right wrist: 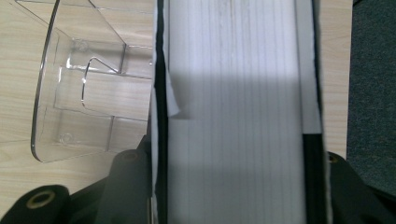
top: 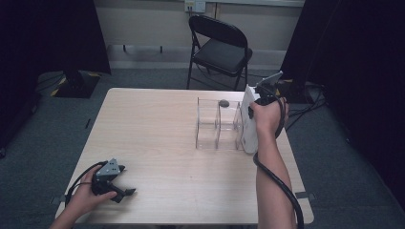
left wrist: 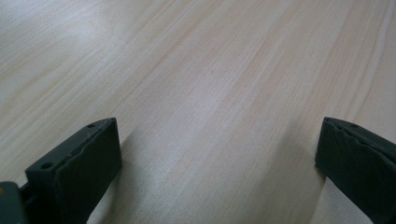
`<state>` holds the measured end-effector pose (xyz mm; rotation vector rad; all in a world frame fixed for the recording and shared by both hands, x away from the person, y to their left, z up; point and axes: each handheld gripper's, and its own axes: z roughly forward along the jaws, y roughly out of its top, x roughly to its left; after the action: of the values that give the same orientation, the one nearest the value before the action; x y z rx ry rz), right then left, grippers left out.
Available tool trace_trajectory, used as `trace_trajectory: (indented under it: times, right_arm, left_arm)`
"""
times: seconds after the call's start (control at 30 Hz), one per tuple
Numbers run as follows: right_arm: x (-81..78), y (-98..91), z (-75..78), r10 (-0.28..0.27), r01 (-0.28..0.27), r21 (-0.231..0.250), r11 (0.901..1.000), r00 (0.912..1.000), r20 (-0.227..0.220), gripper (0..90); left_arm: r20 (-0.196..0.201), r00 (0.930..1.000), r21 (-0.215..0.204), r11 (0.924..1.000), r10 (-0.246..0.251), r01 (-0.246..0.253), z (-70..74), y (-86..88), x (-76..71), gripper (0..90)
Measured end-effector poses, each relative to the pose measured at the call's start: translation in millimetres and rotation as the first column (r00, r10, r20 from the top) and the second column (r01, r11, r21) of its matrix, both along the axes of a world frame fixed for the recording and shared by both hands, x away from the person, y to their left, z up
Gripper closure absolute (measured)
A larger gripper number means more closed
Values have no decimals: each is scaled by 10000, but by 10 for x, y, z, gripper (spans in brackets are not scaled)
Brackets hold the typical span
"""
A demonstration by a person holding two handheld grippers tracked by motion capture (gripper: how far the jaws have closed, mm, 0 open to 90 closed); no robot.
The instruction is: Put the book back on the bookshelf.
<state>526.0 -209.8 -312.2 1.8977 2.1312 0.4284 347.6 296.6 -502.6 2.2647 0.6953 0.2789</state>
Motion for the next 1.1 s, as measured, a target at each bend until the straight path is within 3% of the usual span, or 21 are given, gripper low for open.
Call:
trace_trajectory:
  times: [0.57, 1.1]
  right_arm:
    - [-16, -39, -20, 89, -87, 31, 10000, 9991, -418, 499]
    - [-72, -100, 52, 99, -81, 410, 9991, 9990, -439, 425]
  left_arm:
    - [33, 10000, -48, 10000, -16, 16, -4, -2, 4, 0]
    - [35, 10000, -44, 10000, -22, 22, -4, -2, 5, 0]
